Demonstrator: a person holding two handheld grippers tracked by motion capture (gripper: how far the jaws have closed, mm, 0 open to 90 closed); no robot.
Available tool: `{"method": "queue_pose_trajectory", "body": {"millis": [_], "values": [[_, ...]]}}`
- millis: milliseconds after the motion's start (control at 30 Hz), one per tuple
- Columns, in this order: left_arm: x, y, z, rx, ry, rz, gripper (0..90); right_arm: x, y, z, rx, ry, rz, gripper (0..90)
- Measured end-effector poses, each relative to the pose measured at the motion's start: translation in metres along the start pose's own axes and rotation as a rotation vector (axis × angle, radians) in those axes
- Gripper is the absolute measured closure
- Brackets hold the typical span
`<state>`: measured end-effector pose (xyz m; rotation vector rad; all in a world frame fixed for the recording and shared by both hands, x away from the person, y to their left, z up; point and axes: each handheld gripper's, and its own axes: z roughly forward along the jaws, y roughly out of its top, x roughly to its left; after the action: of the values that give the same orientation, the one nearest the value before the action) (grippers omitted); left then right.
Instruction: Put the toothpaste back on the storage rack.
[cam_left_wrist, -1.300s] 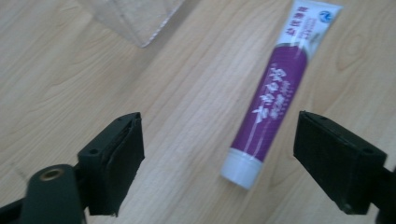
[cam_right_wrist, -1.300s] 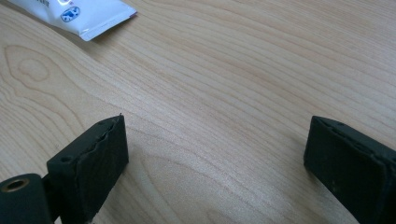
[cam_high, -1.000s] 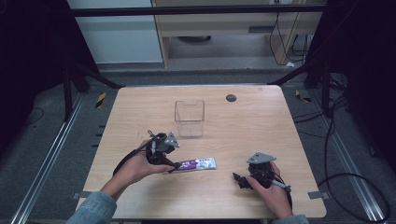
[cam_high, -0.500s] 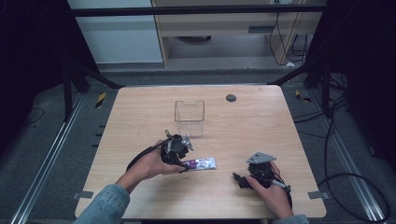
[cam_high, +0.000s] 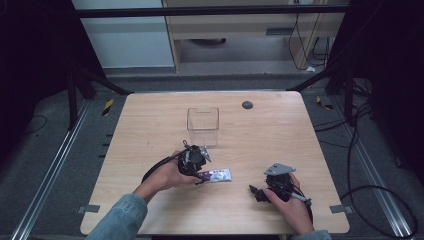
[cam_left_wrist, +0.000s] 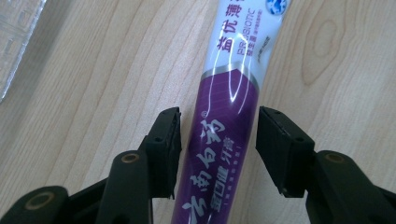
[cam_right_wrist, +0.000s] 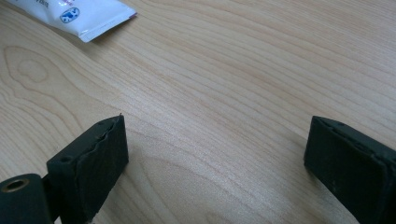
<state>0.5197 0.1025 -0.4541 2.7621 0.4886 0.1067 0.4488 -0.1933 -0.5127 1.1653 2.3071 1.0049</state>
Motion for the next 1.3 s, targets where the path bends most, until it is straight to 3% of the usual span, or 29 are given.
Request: {"method": "queue_pose_trajectory", "body": {"millis": [267, 600, 1300], "values": [[0.001, -0.002, 0.004, 0.01, -0.008, 0.013, 51.4, 0.0, 0.0, 0.0, 0.0, 0.0, 0.0, 6.5], [0.001, -0.004, 0.008, -0.005, -0.025, -0.001, 51.8, 0.0, 0.0, 0.0, 0.0, 0.0, 0.001, 6.4], [0.0, 0.0, 0.012, -0.001, -0.018, 0.013, 51.2, 0.0, 0.0, 0.0, 0.0, 0.0, 0.0, 6.5]]}}
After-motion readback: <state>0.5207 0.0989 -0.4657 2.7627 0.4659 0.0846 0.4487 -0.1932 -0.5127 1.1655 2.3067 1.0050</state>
